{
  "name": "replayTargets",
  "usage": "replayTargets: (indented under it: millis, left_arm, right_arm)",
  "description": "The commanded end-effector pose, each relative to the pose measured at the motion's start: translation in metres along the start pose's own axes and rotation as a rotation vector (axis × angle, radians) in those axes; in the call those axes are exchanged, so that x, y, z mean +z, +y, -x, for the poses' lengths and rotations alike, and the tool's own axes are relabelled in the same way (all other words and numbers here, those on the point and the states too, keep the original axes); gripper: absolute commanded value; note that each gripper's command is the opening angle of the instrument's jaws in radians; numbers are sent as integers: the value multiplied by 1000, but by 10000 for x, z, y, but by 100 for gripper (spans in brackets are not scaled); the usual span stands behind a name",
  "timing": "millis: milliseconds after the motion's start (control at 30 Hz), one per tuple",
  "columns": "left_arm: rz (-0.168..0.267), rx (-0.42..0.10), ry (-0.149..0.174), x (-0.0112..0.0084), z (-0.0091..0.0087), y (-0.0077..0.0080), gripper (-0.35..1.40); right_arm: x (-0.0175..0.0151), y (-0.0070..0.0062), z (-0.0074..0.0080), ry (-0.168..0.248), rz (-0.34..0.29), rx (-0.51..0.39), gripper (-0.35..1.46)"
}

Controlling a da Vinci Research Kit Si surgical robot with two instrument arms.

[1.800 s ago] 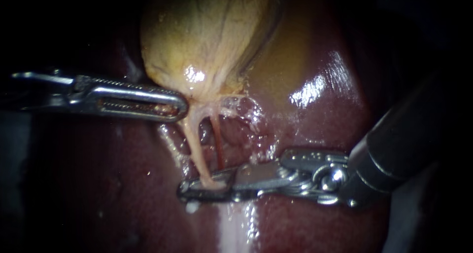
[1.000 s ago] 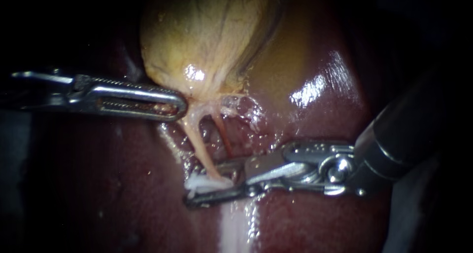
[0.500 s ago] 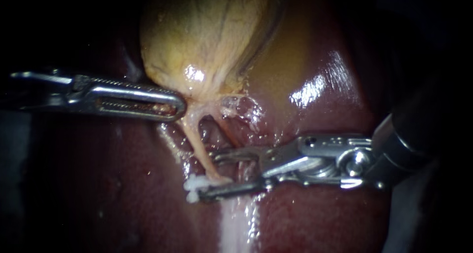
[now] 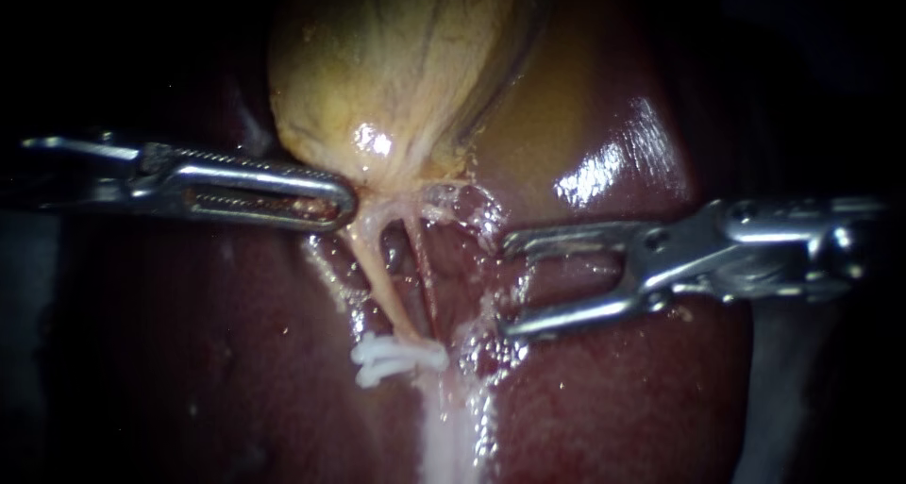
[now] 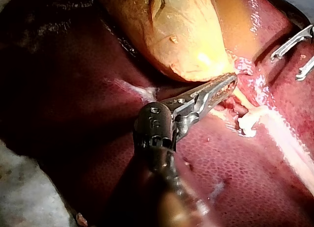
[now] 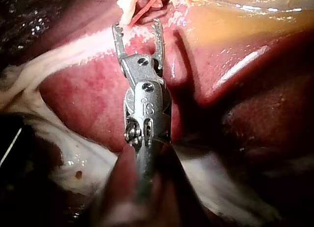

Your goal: Going back second clip left tube

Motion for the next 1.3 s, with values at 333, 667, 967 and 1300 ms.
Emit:
replayTargets:
  millis: [333,667,967,1300]
  left_arm:
    - [-4,0,3,12,-2,-11,-35]
    - [-19,7,11,48,0,-36,-35]
    - [-14,5,4,63,3,-45,-35]
    - [-15,1,4,65,5,-48,-35]
  right_arm:
    - [-7,-1,0,0,-3,-13,49]
    - [-8,-2,0,0,-4,-13,49]
    - [-8,-5,-1,0,-5,-13,49]
    - [-8,-7,-2,0,-5,-13,49]
